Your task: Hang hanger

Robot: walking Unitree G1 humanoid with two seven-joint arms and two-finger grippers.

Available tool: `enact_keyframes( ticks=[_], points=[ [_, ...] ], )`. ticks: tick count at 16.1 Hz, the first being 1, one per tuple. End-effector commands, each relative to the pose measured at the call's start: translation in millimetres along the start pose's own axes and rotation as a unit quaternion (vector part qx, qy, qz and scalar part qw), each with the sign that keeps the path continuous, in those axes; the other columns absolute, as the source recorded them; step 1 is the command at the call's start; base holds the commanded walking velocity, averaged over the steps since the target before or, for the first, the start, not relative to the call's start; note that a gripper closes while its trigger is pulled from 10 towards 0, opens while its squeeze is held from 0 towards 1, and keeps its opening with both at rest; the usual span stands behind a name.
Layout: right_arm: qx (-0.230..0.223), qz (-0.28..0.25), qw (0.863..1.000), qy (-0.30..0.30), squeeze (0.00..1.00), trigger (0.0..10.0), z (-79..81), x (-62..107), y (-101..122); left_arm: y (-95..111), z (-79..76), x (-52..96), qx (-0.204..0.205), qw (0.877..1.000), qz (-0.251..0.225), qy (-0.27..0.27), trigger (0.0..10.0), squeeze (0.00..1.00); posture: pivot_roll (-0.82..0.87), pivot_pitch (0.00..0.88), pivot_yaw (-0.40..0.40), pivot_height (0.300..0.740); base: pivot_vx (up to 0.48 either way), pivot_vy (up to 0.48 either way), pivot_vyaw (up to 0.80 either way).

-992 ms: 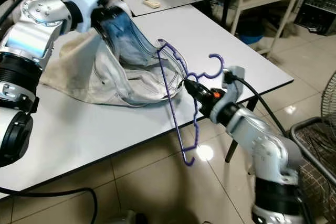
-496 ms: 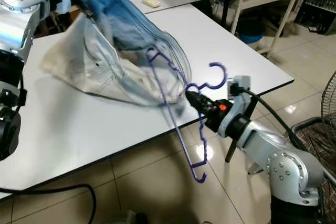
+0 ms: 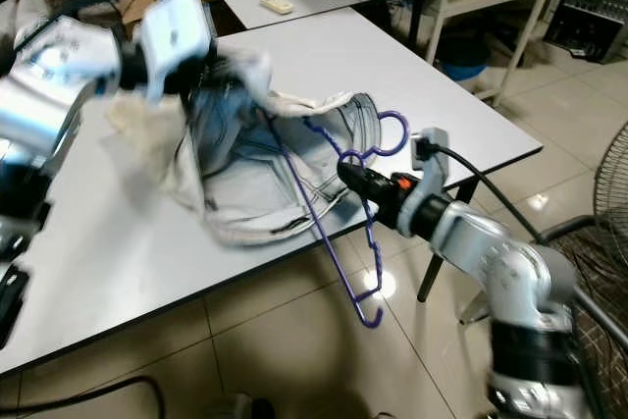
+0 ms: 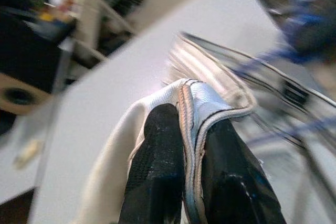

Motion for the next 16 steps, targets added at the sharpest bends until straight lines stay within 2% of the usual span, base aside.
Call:
enact_keyframes(
  ticks=[1, 3, 4, 6, 7, 8, 9, 10, 11, 13, 16],
  points=[
    [-0.010, -0.002, 1.000, -0.018, 0.00, 10.0, -6.2, -2.1, 4, -3, -3.8, 5.8, -0.012, 0.999, 0.024, -0.019, 0.0, 0.00, 0.00, 0.000, 0.071, 0.740, 0.000, 0.000, 0.00],
    [-0.050, -0.055, 0.997, -0.021, 0.00, 10.0, -10.2, -6.3, 25, -24, -14.4, 17.2, -0.017, 0.994, 0.090, -0.056, 0.4, 0.00, 0.01, 0.000, 0.067, 0.740, 0.000, 0.000, 0.00],
    [-0.078, -0.095, 0.992, -0.022, 0.00, 10.0, -10.3, -6.9, 39, -30, -17.1, 19.3, -0.018, 0.992, 0.105, -0.060, 1.2, 0.00, 0.01, 0.000, 0.065, 0.740, 0.000, 0.000, 0.00],
    [-0.119, -0.143, 0.982, -0.040, 0.00, 10.0, -13.1, -6.9, 53, -30, -19.2, 17.4, -0.008, 0.993, 0.102, -0.055, 1.5, 0.00, 0.01, 0.000, 0.064, 0.740, 0.000, 0.000, 0.00],
    [-0.136, -0.155, 0.978, -0.043, 0.00, 10.0, -6.0, -9.2, 53, -26, -15.9, 12.1, 0.005, 0.996, 0.085, -0.032, 2.2, 0.00, 0.02, 0.000, 0.061, 0.740, 0.000, 0.000, 0.00],
    [-0.134, -0.131, 0.982, -0.029, 0.00, 10.0, 18.1, -14.9, 35, -15, 3.7, -0.5, 0.050, 0.997, 0.038, 0.053, 1.9, 0.00, 0.01, 0.000, 0.069, 0.740, 0.000, 0.000, 0.00],
    [-0.127, -0.113, 0.985, -0.026, 0.00, 10.0, 25.2, -16.7, 25, -11, 11.6, -4.0, 0.076, 0.993, 0.022, 0.085, 1.9, 0.00, 0.01, 0.000, 0.071, 0.740, 0.000, 0.000, 0.00],
    [-0.127, -0.086, 0.988, -0.031, 0.00, 10.0, 31.0, -18.0, 7, -3, 23.7, -6.9, 0.108, 0.986, -0.002, 0.126, 0.0, 0.00, 0.00, 0.000, 0.084, 0.740, 0.000, 0.000, 0.00],
    [-0.133, -0.074, 0.988, -0.037, 0.00, 10.0, 32.9, -17.6, -3, 2, 30.0, -8.2, 0.121, 0.982, -0.015, 0.144, 0.0, 0.00, 0.00, 0.000, 0.085, 0.740, 0.000, 0.000, 0.00],
    [-0.156, -0.076, 0.982, -0.077, 0.00, 10.0, 23.1, -13.3, -8, 11, 35.0, -8.2, 0.135, 0.979, -0.034, 0.147, 0.0, 0.00, -0.01, 0.000, 0.098, 0.740, 0.000, 0.000, 0.00],
    [-0.175, -0.123, 0.967, -0.141, 0.00, 10.0, 1.6, -4.0, 5, -2, 18.0, -8.7, 0.120, 0.989, 0.017, 0.090, 0.0, 0.00, -0.01, 0.000, 0.105, 0.740, 0.000, 0.000, 0.00]
  ],
)
Point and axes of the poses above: a point about 5 cm out from each wrist's last joint towards the gripper, its own x axis pointing back from the gripper into the wrist, its own y axis along the axis of the wrist's last joint, z = x × y, the point moved 4 cm from there along -x, pointing out of the wrist towards the gripper, and after that the axes turned 8 degrees about x, right-handed, at the moved point
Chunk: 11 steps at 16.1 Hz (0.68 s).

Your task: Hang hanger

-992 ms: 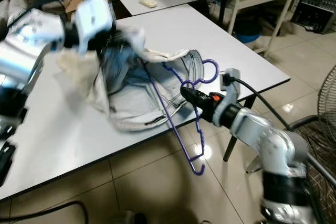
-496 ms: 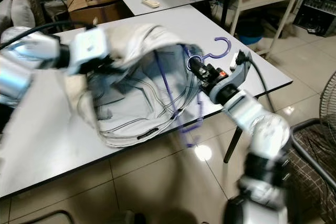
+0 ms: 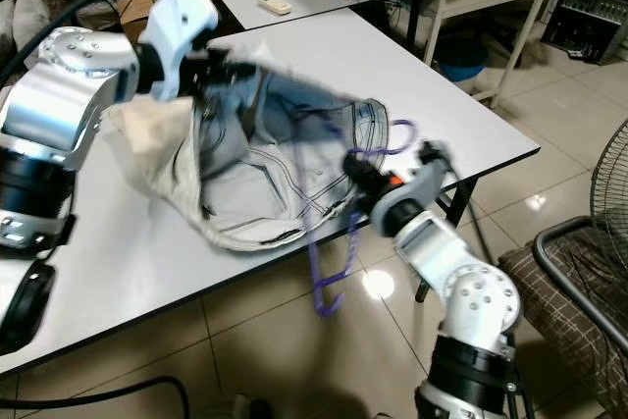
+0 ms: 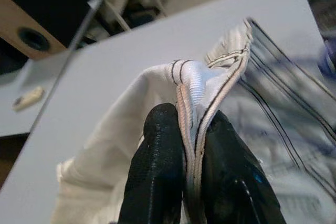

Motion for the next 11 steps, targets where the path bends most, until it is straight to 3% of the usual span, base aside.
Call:
enact_keyframes(
  ticks=[1, 2, 5, 7, 9, 11],
  points=[
    [0.000, -0.016, 1.000, -0.004, 0.00, 10.0, 2.4, -1.2, 8, 0, -0.4, 2.9, -0.010, 1.000, 0.009, -0.003, 0.0, 0.00, -0.01, 0.000, 0.105, 0.740, 0.000, 0.000, 0.00],
    [-0.013, -0.032, 0.999, -0.029, 0.00, 10.0, -3.8, -6.8, 14, -13, -6.8, 4.3, -0.022, 0.999, 0.044, -0.022, 0.0, 0.00, 0.00, 0.000, 0.098, 0.740, 0.000, 0.000, 0.00],
    [-0.044, -0.077, 0.994, -0.057, 0.00, 10.0, -4.7, -21.0, 28, -21, -26.8, 3.0, 0.003, 0.996, 0.058, -0.068, 0.0, 0.00, 0.01, 0.000, 0.100, 0.740, 0.000, 0.000, 0.00],
    [-0.091, -0.097, 0.990, -0.052, 0.00, 10.0, 2.3, -44.6, 30, -3, -57.7, -7.6, 0.084, 0.988, 0.004, -0.133, 0.0, 0.00, 0.01, 0.000, 0.109, 0.740, 0.000, 0.000, 0.00],
    [-0.096, -0.094, 0.990, -0.050, 0.00, 10.0, 6.8, -53.7, 27, 12, -65.7, -12.2, 0.118, 0.981, -0.028, -0.152, 0.0, 0.00, 0.01, 0.000, 0.111, 0.740, 0.000, 0.000, 0.00],
    [-0.094, -0.090, 0.990, -0.052, 0.00, 10.0, 10.6, -65.2, 19, 41, -69.1, -17.5, 0.182, 0.965, -0.081, -0.168, 0.0, 0.00, 0.02, 0.000, 0.119, 0.740, 0.000, 0.000, 0.00]
  ],
)
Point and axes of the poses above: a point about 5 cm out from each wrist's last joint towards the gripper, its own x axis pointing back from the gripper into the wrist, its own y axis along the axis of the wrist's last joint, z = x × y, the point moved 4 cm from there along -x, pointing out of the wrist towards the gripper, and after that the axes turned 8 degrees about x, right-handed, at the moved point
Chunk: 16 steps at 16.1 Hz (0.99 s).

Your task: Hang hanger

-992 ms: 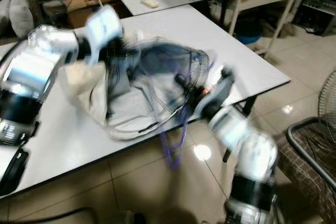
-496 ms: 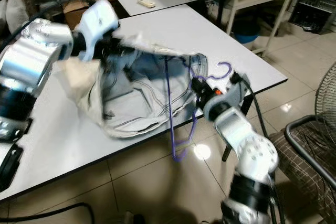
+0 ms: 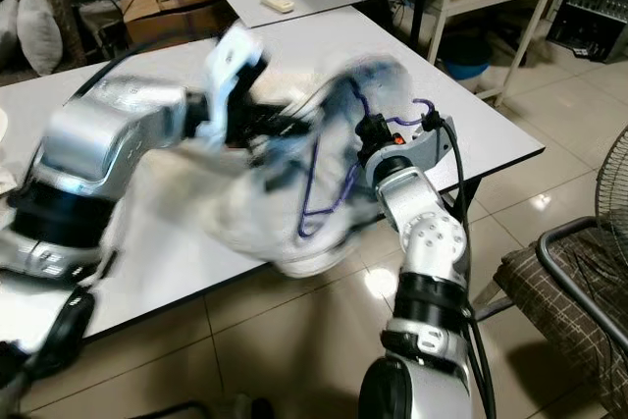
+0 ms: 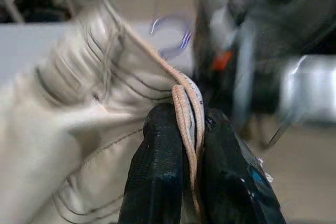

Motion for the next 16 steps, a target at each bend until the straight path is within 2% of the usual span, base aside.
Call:
enact_keyframes(
  ticks=[1, 2, 3, 4, 5, 6, 8, 9, 10, 11, 12, 13, 15, 16],
  points=[
    [0.001, -0.006, 1.000, 0.008, 0.00, 10.0, 12.1, -7.2, -4, 34, -10.5, 2.9, 0.019, 0.998, -0.055, -0.024, 0.0, 0.00, 0.02, 0.000, 0.123, 0.740, 0.000, 0.000, 0.00],
    [0.005, -0.010, 1.000, 0.005, 0.00, 10.0, 12.1, -10.3, -6, 49, -10.7, 2.5, 0.056, 0.994, -0.087, -0.027, 0.0, 0.00, 0.02, 0.000, 0.135, 0.740, 0.000, 0.000, 0.00],
    [0.007, -0.011, 1.000, 0.005, 0.00, 10.0, 12.3, -10.6, -6, 54, -9.2, 2.8, 0.066, 0.993, -0.097, -0.026, 0.0, 0.00, 0.02, 0.000, 0.135, 0.740, 0.000, 0.000, 0.00],
    [0.016, -0.012, 1.000, 0.006, 0.00, 10.0, 13.7, -10.5, -7, 65, -3.6, 4.2, 0.086, 0.989, -0.121, -0.015, 0.0, 0.00, 0.02, 0.000, 0.141, 0.740, 0.000, 0.000, 0.00],
    [0.025, -0.014, 1.000, 0.005, 0.00, 10.0, 14.1, -7.6, -9, 89, 12.0, 8.2, 0.117, 0.977, -0.175, 0.021, 0.0, 0.00, 0.02, 0.000, 0.157, 0.740, 0.000, 0.000, 0.00],
    [0.034, -0.015, 0.999, 0.001, 0.00, 10.0, 12.8, -4.9, -10, 97, 20.4, 10.5, 0.114, 0.974, -0.189, 0.048, 0.0, 0.00, 0.02, 0.000, 0.168, 0.740, 0.000, 0.000, 0.00],
    [0.041, -0.026, 0.999, -0.003, 0.00, 10.0, 12.9, 2.8, -8, 102, 44.0, 17.2, 0.068, 0.972, -0.182, 0.134, 0.0, 0.00, 0.02, 0.000, 0.183, 0.740, 0.000, 0.000, 0.00],
    [0.042, -0.028, 0.999, -0.003, 0.00, 10.0, 14.0, 5.3, -7, 102, 47.5, 18.7, 0.064, 0.971, -0.180, 0.144, 0.0, 0.00, 0.02, 0.000, 0.188, 0.740, 0.000, 0.000, 0.00],
    [0.045, -0.034, 0.998, 0.000, 0.00, 10.0, 18.1, 13.3, -3, 102, 58.8, 23.1, 0.066, 0.966, -0.180, 0.172, 0.0, 0.00, 0.02, 0.000, 0.193, 0.740, 0.000, 0.000, 0.00],
    [0.061, -0.032, 0.998, 0.011, 0.00, 10.0, 28.6, 27.4, -1, 95, 77.6, 29.7, 0.055, 0.958, -0.170, 0.224, 0.0, 0.00, 0.01, 0.000, 0.197, 0.740, 0.000, 0.000, 0.00],
    [0.062, -0.032, 0.997, 0.017, 0.00, 10.0, 36.5, 36.5, 0, 88, 89.1, 33.8, 0.042, 0.953, -0.160, 0.255, 0.0, 0.00, 0.01, 0.000, 0.199, 0.740, 0.000, 0.000, 0.00],
    [0.062, -0.036, 0.997, 0.026, 0.00, 10.0, 47.1, 46.7, 3, 71, 104.7, 38.8, 0.039, 0.945, -0.138, 0.293, 0.0, 0.00, 0.00, 0.000, 0.205, 0.740, 0.000, 0.000, 0.00],
    [0.063, -0.036, 0.997, 0.029, 0.00, 10.0, 51.8, 52.6, 5, 54, 115.5, 41.7, 0.030, 0.940, -0.114, 0.321, 0.0, 0.00, 0.00, 0.000, 0.205, 0.740, 0.000, 0.000, 0.00],
    [0.068, -0.035, 0.997, 0.031, 0.00, 10.0, 54.7, 57.8, 8, 29, 126.3, 44.8, 0.010, 0.934, -0.073, 0.349, 0.2, 0.00, -0.02, 0.000, 0.207, 0.740, 0.000, 0.000, 0.00]
  ],
)
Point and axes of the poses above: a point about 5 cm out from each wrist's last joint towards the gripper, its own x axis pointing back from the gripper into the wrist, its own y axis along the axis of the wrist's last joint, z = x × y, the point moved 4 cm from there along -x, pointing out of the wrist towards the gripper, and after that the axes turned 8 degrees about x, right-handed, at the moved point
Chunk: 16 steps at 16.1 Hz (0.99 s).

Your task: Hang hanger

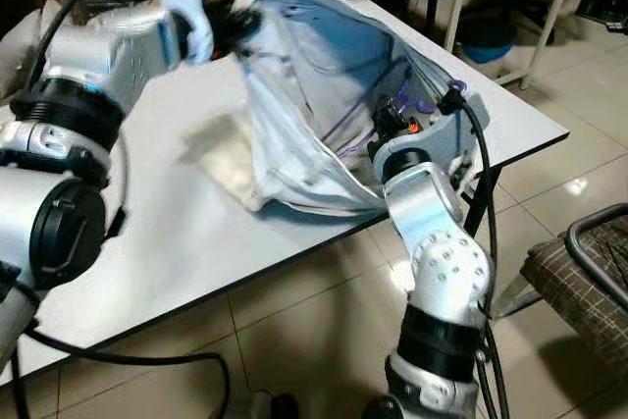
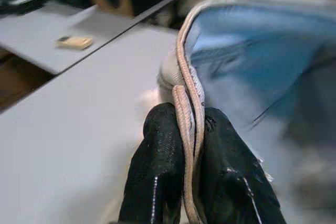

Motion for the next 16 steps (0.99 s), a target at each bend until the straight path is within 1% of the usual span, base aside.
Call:
enact_keyframes(
  ticks=[1, 2, 4, 5, 6, 7, 8, 9, 10, 11, 12, 13, 14, 15, 16],
  points=[
    [-0.014, 0.023, 0.999, 0.022, 0.00, 10.0, 15.0, 8.0, -10, -22, 23.1, 5.0, -0.036, 0.998, 0.027, 0.045, 0.5, 0.00, -0.02, 0.000, 0.207, 0.740, 0.000, 0.000, 0.00],
    [-0.008, 0.023, 0.999, 0.023, 0.00, 10.0, 16.1, 12.8, -5, -43, 30.7, 5.7, -0.063, 0.995, 0.053, 0.058, 0.0, 0.00, -0.03, 0.000, 0.207, 0.740, 0.000, 0.000, 0.00],
    [-0.011, 0.018, 0.999, 0.029, 0.00, 10.0, 18.2, 19.2, 7, -92, 41.8, 11.0, -0.088, 0.987, 0.112, 0.072, 0.0, 0.00, -0.05, 0.000, 0.193, 0.740, 0.000, 0.000, 0.00],
    [-0.016, 0.016, 0.999, 0.034, 0.00, 10.0, 21.2, 21.5, 11, -117, 43.8, 14.8, -0.098, 0.983, 0.142, 0.067, 0.0, 0.00, -0.05, 0.000, 0.184, 0.740, 0.000, 0.000, 0.00],
    [-0.016, 0.013, 0.999, 0.042, 0.00, 10.0, 26.7, 23.0, 15, -142, 43.9, 19.7, -0.099, 0.979, 0.170, 0.058, 0.0, 0.00, -0.05, 0.000, 0.180, 0.740, 0.000, 0.000, 0.00],
    [-0.018, 0.011, 0.998, 0.051, 0.00, 10.0, 30.7, 23.5, 16, -156, 42.1, 22.5, -0.094, 0.977, 0.184, 0.047, 0.0, 0.00, -0.06, 0.000, 0.174, 0.740, 0.000, 0.000, 0.00],
    [-0.017, 0.012, 0.998, 0.062, 0.00, 10.0, 35.3, 25.1, 18, -174, 36.4, 26.1, -0.088, 0.977, 0.195, 0.021, 0.0, 0.00, -0.06, 0.000, 0.164, 0.740, 0.000, 0.000, 0.00],
    [-0.008, 0.008, 0.997, 0.076, 0.00, 10.0, 39.9, 26.3, 22, -193, 30.7, 31.3, -0.060, 0.977, 0.204, -0.002, 0.0, 0.00, -0.06, 0.000, 0.155, 0.740, 0.000, 0.000, 0.00],
    [0.011, 0.006, 0.995, 0.096, 0.00, 10.0, 45.0, 27.4, 26, -207, 25.1, 36.5, -0.032, 0.979, 0.201, -0.021, 0.0, 0.00, -0.05, 0.000, 0.141, 0.740, 0.000, 0.000, 0.00],
    [0.030, 0.010, 0.993, 0.114, 0.00, 10.0, 49.3, 28.5, 28, -215, 16.7, 41.1, 0.001, 0.981, 0.185, -0.051, 2.9, 0.00, -0.05, 0.000, 0.130, 0.740, 0.000, 0.000, 0.00],
    [0.049, 0.019, 0.990, 0.131, 0.00, 10.0, 51.9, 29.7, 27, -221, 10.9, 48.0, 0.037, 0.984, 0.165, -0.063, 10.0, 0.00, -0.04, 0.000, 0.105, 0.740, 0.000, 0.000, 0.80],
    [0.080, 0.041, 0.984, 0.155, 0.00, 10.0, 56.6, 31.2, 21, -231, 5.5, 64.9, 0.062, 0.986, 0.139, -0.061, 10.0, 0.00, -0.03, 0.000, 0.084, 0.740, 0.000, 0.000, 0.80],
    [0.085, 0.046, 0.982, 0.159, 0.00, 10.0, 57.6, 31.7, 20, -233, 4.3, 69.4, 0.066, 0.986, 0.137, -0.060, 10.0, 0.00, -0.03, 0.000, 0.084, 0.740, 0.000, 0.000, 0.80],
    [0.099, 0.057, 0.977, 0.179, 0.00, 10.0, 62.2, 33.7, 18, -244, 2.9, 83.6, 0.068, 0.987, 0.137, -0.046, 10.0, 0.00, -0.02, 0.000, 0.058, 0.740, 0.000, 0.000, 0.80],
    [0.115, 0.069, 0.969, 0.208, 0.00, 10.0, 68.7, 37.6, 17, -255, -5.5, 103.5, 0.080, 0.986, 0.140, -0.046, 10.0, 0.00, -0.01, 0.000, 0.034, 0.740, 0.000, 0.000, 0.80]
  ],
)
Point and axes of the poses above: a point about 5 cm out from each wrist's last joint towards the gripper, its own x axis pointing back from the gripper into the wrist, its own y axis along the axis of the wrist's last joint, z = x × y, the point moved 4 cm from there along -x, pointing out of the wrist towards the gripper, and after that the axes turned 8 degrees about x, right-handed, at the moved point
